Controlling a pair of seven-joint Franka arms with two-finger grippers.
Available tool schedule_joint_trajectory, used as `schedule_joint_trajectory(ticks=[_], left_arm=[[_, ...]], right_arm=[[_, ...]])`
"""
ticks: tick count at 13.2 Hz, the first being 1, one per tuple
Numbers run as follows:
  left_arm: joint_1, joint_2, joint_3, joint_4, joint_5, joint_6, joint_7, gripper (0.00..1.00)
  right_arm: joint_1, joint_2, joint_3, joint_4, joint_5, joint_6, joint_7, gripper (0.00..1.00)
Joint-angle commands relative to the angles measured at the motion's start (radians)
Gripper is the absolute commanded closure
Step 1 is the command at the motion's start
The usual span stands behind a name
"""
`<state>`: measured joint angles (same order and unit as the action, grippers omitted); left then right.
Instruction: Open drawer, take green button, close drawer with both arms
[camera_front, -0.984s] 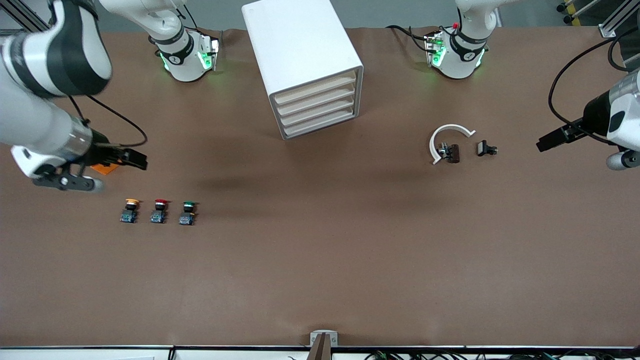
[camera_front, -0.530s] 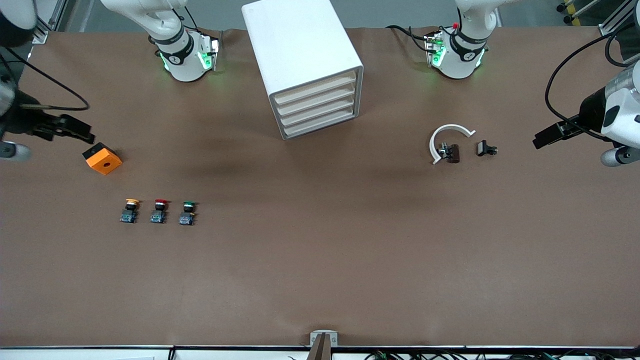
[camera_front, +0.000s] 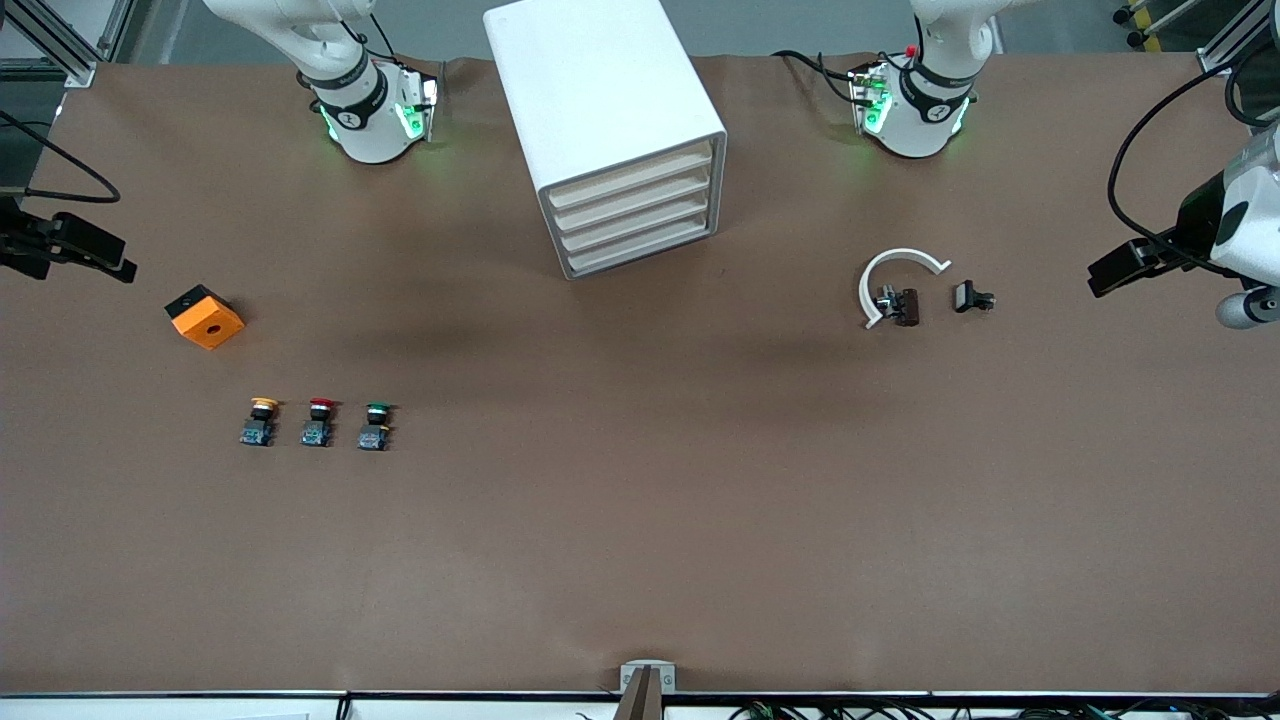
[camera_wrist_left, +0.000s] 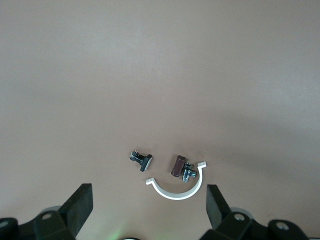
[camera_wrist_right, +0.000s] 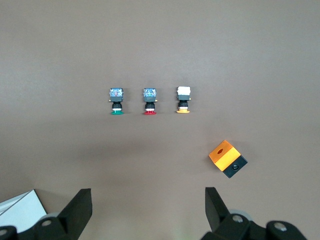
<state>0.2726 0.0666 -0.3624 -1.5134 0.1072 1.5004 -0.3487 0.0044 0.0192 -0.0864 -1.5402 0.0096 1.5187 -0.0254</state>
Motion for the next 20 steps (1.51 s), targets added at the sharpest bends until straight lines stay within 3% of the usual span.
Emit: schedule_joint_trajectory(ticks=[1, 6, 11, 20], left_arm=[[-0.057, -0.019, 0.038, 0.001, 0.011, -0.011, 0.022, 0.0], [-0.304, -0.174, 0.314, -0.172, -0.009, -0.002, 0.117, 0.0], [-0.311, -0.263, 0.336, -0.28, -0.023, 0.077, 0.178, 0.0], [-0.308, -0.208, 0.352, -0.169, -0.092, 0.067, 0.217, 0.0]], right_arm=[[-0.007, 0.013, 0.011, 0.029, -0.016, -0.015, -0.01, 0.0], [-0.006, 0.015, 0.013, 0.029, -0.016, -0.014, -0.011, 0.0], [-0.007, 0.015, 0.013, 0.029, -0.016, -0.014, -0.011, 0.0], [-0.001, 0.015, 0.014, 0.029, -0.019, -0.011, -0.011, 0.0]])
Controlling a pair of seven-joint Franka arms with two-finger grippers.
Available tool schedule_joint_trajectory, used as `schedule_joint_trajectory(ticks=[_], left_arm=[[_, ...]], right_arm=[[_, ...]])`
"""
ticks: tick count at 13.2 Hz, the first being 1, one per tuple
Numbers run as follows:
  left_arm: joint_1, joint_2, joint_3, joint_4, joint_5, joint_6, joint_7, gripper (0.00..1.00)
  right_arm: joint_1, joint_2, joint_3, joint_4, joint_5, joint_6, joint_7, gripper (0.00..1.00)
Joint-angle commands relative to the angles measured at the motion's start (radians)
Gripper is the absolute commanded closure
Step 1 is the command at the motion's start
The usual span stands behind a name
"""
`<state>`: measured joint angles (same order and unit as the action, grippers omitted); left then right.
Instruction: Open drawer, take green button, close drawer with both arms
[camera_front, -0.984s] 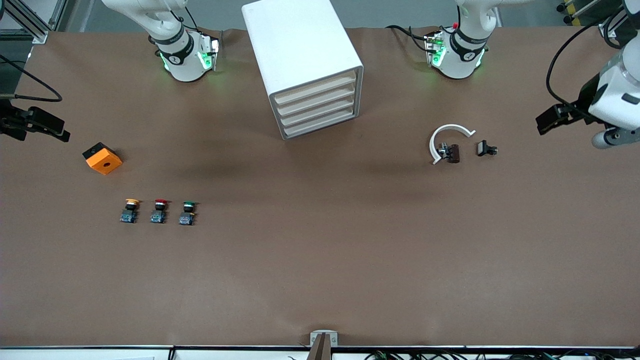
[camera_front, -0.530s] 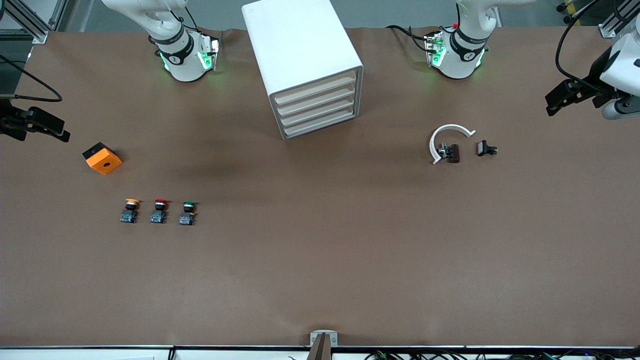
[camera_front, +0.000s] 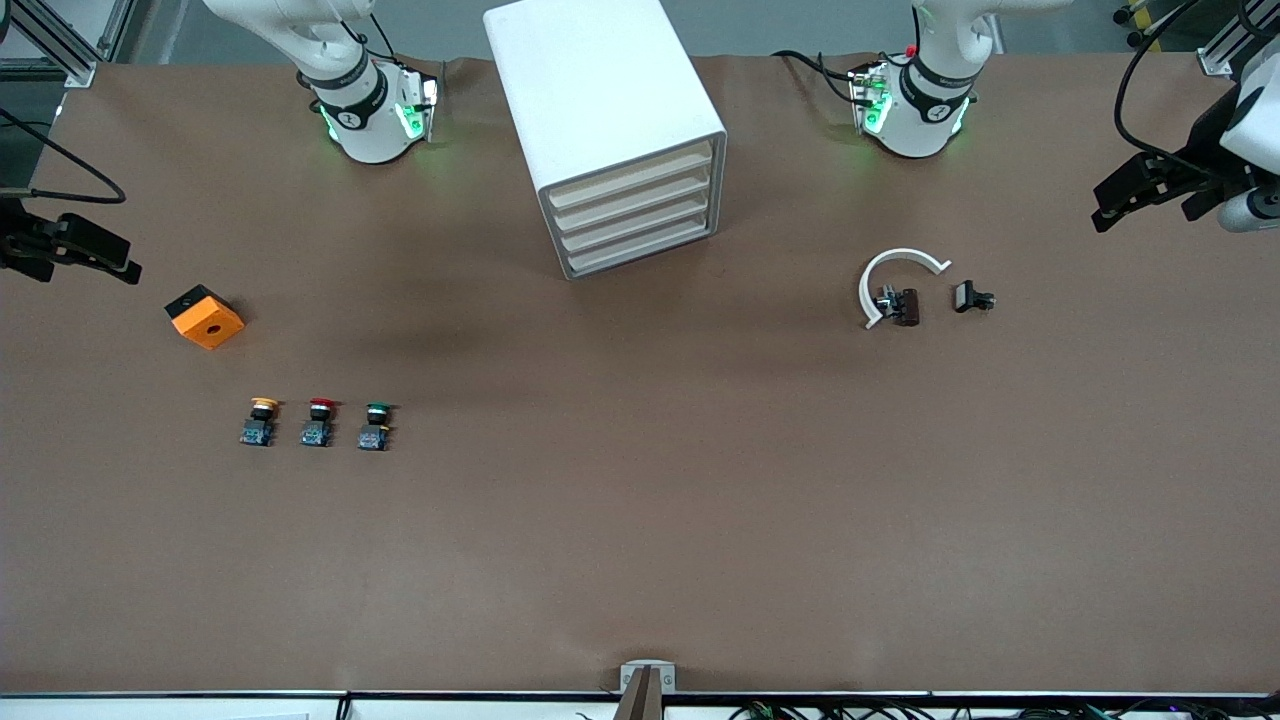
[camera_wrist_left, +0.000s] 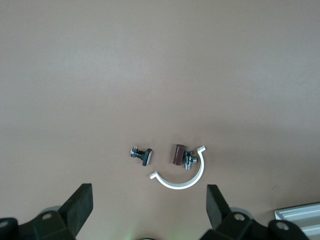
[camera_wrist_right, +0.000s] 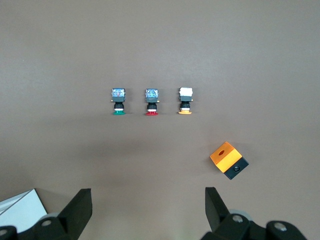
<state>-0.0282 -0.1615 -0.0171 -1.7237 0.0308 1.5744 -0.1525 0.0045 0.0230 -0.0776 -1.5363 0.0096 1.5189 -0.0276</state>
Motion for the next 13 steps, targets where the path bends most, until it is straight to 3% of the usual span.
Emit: schedule_joint_trajectory(ticks=[1, 13], left_arm=[[-0.009, 0.02, 0.005, 0.041, -0.014, -0.007, 0.021, 0.0], [-0.006, 0.06, 0.003, 0.07, -0.017, -0.008, 0.024, 0.0]], right_arm=[[-0.001, 0.012, 0.005, 0.025, -0.019, -0.011, -0.009, 0.0], [0.003, 0.012, 0.007, 0.025, -0.022, -0.009, -0.009, 0.0]])
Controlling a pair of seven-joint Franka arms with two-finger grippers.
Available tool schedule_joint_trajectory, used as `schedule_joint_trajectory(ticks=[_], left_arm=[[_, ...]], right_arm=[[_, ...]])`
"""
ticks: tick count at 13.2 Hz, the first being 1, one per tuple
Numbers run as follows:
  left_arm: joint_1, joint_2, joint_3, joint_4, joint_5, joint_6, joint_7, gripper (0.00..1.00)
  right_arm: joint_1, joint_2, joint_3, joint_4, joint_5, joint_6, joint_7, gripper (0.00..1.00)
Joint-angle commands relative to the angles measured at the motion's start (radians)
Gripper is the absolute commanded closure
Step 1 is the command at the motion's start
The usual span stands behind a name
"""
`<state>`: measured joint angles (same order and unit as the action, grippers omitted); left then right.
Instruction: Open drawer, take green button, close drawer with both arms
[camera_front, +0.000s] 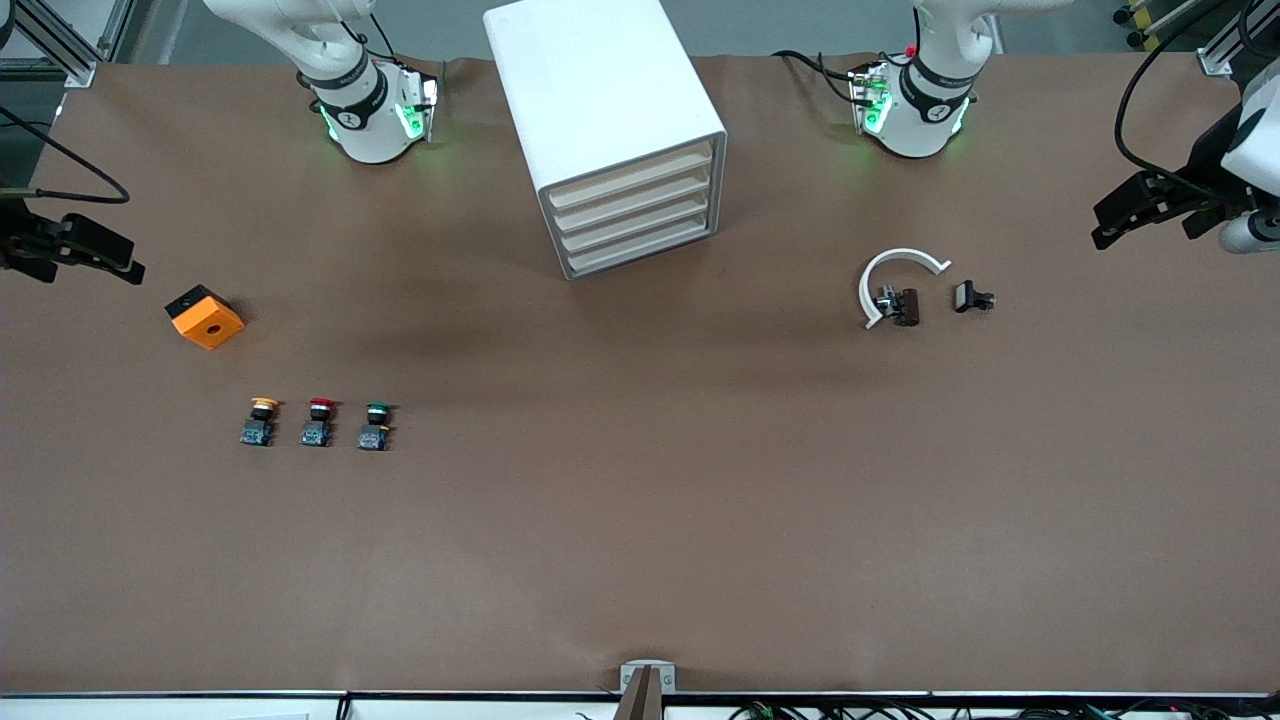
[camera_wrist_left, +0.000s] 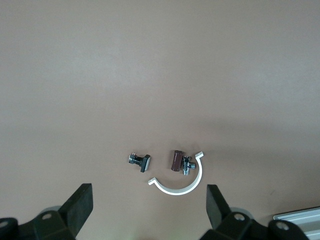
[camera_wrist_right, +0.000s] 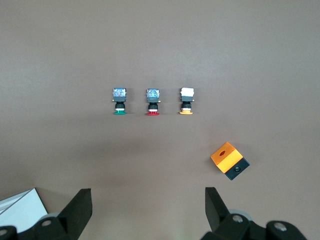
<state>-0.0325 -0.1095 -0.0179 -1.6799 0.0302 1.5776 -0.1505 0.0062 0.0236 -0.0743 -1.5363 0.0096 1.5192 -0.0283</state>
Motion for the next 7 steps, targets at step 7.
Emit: schedule_joint_trajectory(ticks=[7], left_arm=[[-0.009, 0.045, 0.003, 0.074, -0.015, -0.031, 0.02, 0.0]], right_arm=[[0.001, 0.012, 0.004, 0.025, -0.023, -0.008, -0.009, 0.0]])
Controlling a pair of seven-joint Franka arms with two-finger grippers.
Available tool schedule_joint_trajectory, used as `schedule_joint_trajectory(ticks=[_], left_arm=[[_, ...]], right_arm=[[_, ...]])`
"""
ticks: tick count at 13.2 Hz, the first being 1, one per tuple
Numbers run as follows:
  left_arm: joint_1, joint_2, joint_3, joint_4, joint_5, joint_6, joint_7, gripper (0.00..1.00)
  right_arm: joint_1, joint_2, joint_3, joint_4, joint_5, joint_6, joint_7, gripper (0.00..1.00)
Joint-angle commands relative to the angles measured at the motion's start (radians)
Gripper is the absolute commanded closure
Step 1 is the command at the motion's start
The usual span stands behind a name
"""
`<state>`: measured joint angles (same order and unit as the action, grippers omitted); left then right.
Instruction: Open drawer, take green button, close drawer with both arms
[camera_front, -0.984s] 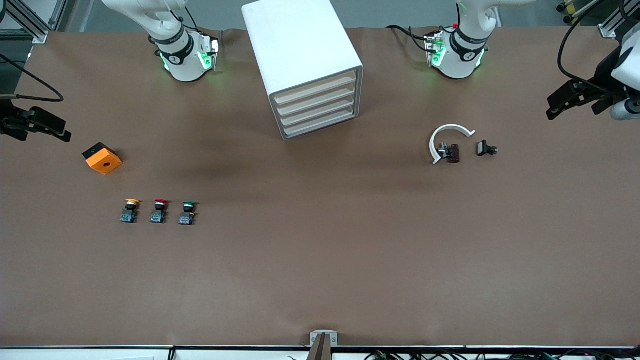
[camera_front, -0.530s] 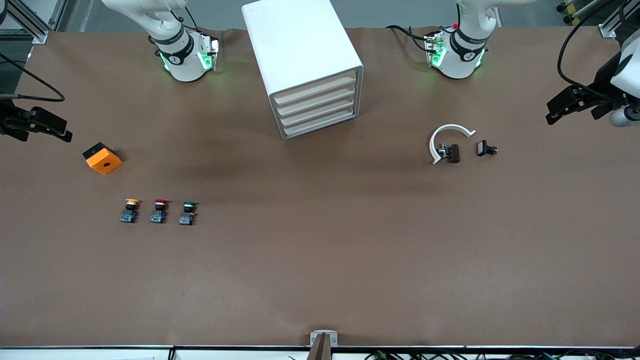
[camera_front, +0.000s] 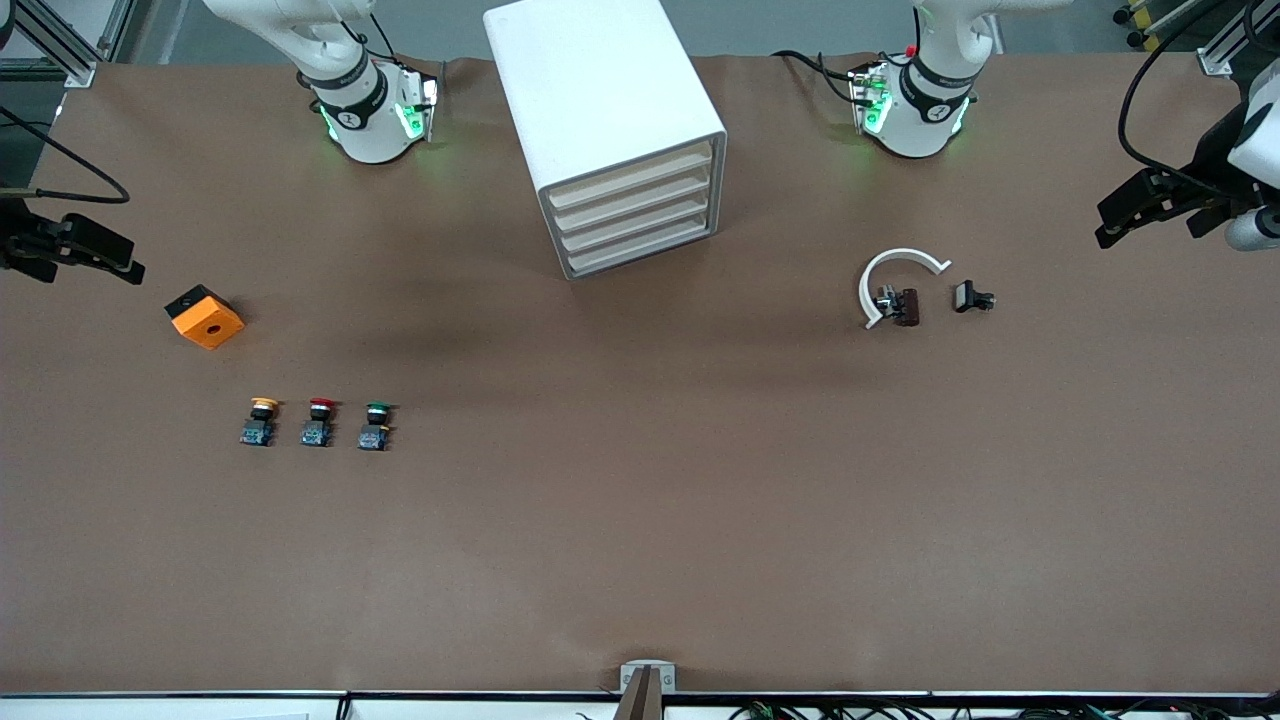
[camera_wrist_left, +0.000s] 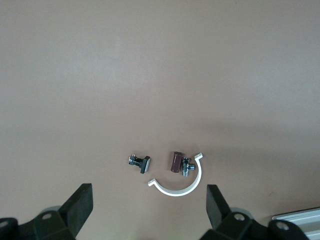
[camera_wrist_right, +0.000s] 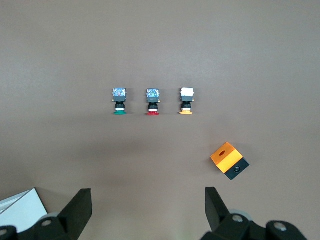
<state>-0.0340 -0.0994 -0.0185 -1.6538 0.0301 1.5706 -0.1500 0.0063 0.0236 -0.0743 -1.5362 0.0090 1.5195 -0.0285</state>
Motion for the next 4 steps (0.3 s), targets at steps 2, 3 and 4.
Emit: schedule_joint_trajectory(ticks=[2, 3, 4], left_arm=[[-0.009, 0.035, 0.003, 0.052, -0.016, -0.024, 0.018, 0.0], [-0.009, 0.04, 0.003, 0.06, -0.016, -0.026, 0.018, 0.0], [-0.01, 0.049, 0.003, 0.061, -0.016, -0.024, 0.02, 0.0]], right_arm=[[0.001, 0.012, 0.004, 0.025, -0.023, -0.008, -0.008, 0.0], [0.001, 0.012, 0.004, 0.025, -0.023, -0.008, -0.008, 0.0], [0.001, 0.012, 0.004, 0.025, -0.023, -0.008, -0.008, 0.0]])
